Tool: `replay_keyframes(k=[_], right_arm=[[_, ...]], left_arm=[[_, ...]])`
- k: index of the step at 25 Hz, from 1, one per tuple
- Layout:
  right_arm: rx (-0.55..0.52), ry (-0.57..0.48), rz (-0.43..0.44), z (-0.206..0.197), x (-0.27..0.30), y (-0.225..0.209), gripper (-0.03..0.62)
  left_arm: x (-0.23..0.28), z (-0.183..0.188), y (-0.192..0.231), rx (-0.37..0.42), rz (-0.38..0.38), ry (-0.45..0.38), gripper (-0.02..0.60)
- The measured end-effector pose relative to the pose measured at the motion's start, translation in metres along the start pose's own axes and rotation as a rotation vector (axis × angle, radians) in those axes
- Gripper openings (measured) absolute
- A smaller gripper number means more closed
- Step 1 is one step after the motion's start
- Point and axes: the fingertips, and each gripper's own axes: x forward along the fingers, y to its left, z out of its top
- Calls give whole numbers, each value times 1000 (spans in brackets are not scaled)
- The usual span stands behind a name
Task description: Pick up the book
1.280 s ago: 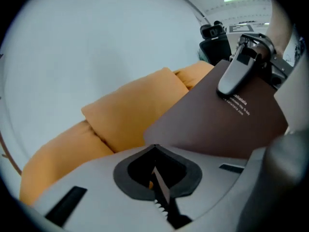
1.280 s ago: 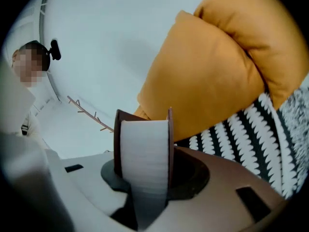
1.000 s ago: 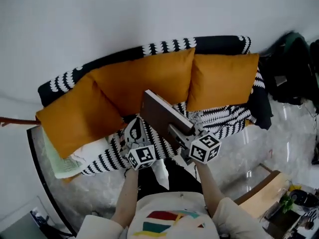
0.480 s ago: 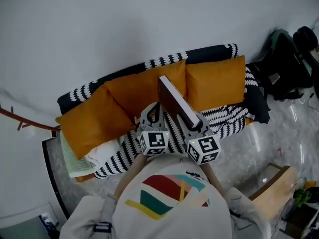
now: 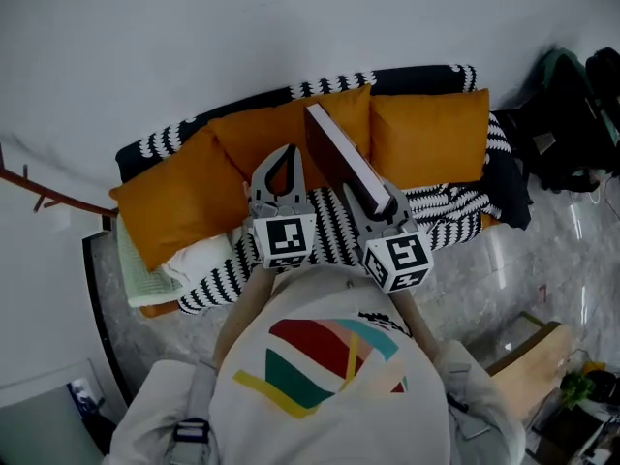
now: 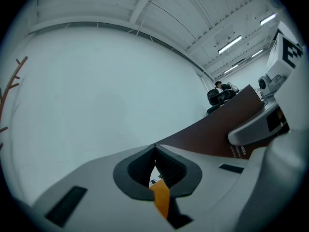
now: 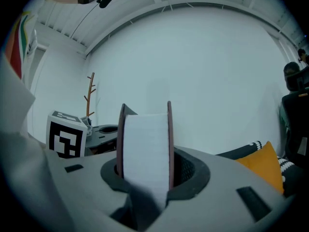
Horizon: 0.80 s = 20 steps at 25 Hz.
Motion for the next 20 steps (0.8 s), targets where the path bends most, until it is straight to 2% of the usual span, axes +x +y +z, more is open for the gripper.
replay_keyframes(k=[8, 15, 20], right_arm=[[-42, 22, 79, -15, -19, 7, 152], [-50, 32, 174, -20, -16, 18, 152], [-99, 26, 232, -20, -16, 38, 152]], left_arm=[[-32, -9, -10, -10, 88, 11, 5], [-67, -18, 1, -14, 213, 44, 5], [-78, -25, 3, 46, 227, 57, 5]])
